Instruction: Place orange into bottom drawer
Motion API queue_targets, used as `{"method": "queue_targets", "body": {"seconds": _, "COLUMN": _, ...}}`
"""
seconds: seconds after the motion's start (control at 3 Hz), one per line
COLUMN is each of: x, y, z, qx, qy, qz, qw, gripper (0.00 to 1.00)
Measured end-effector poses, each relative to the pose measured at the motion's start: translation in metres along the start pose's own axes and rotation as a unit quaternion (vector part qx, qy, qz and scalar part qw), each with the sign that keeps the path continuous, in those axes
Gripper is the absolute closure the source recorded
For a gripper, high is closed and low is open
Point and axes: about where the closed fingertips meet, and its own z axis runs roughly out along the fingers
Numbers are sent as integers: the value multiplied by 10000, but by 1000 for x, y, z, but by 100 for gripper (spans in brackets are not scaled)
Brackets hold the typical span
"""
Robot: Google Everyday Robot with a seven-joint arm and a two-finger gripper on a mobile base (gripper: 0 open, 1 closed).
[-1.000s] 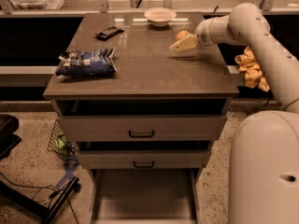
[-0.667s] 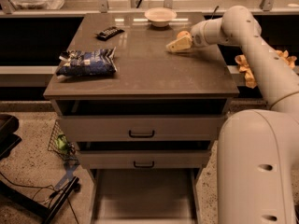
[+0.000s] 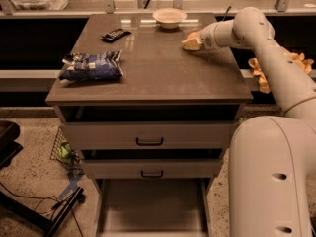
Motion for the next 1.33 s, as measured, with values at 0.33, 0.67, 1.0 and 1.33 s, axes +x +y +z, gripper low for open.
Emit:
{"method": "queue_targets", "body": {"seconds": 0.33, "x": 1, "y": 2, "z": 3, "qx": -25, "qy": 8, "qz": 3, "qw": 10000, "gripper": 94}}
{"method": "queue_targets", "body": {"seconds": 0.67, "x": 0, "y": 4, "z": 5, "qx": -41, "qy": 5, "qz": -2, "qw": 10000, "gripper": 100}}
{"method": "queue_targets", "body": {"seconds": 1.0, "x": -34, "y": -2, "z": -14, "qx": 57, "qy": 7, "qz": -247, "qw": 9997, "gripper": 100}}
{"method": "queue_targets", "body": {"seconds": 1.33, "x": -64, "y": -11, "z": -57, "qx": 198, "qy": 194, "qz": -510, "qw": 9983, "gripper": 100}}
